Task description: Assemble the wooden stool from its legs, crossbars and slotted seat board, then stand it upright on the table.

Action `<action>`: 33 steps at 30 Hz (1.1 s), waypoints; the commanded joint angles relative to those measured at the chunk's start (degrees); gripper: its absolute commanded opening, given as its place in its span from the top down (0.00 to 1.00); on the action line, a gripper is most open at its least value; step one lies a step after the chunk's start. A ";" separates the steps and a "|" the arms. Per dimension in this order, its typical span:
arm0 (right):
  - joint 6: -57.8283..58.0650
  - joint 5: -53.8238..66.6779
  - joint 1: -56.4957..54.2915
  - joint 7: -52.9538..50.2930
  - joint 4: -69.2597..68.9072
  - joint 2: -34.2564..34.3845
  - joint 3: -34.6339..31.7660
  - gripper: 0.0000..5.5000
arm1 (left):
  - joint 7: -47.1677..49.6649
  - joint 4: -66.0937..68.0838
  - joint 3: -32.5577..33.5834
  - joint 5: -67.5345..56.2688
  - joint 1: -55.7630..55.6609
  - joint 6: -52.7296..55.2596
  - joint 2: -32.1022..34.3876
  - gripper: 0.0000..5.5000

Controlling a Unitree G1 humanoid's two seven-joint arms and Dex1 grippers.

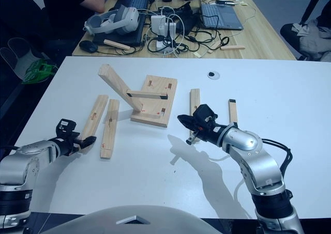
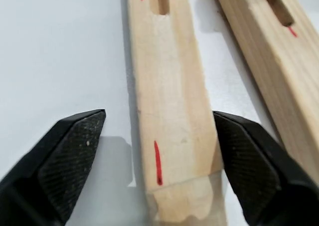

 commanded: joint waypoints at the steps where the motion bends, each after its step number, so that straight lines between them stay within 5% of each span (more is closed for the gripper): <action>1: -1.30 -1.15 -1.43 0.42 1.31 -0.68 0.51 1.00 | -2.36 1.57 -2.77 -0.71 3.44 1.72 0.51 0.42; 8: -4.22 -2.81 -3.67 1.47 5.61 -0.58 1.13 1.00 | 1.17 5.49 -1.26 0.35 2.04 -0.26 -3.33 0.62; 15: -7.30 -2.49 -6.61 -0.09 12.03 1.98 -1.86 1.00 | 5.94 9.51 5.23 -1.78 -2.29 -7.85 -12.40 0.63; 23: -11.46 2.04 -24.01 -13.61 23.15 10.01 -16.10 1.00 | 15.45 14.55 17.24 -1.87 -13.63 -28.83 -16.79 0.63; 28: -7.28 8.10 -33.44 -15.34 23.81 11.38 -19.23 0.86 | 17.28 17.79 19.93 -1.61 -25.98 -37.41 -13.63 0.63; 33: 0.65 19.19 -39.47 -14.49 17.82 15.18 -17.84 0.69 | 10.77 18.36 13.97 1.31 -36.60 -44.29 -8.23 0.63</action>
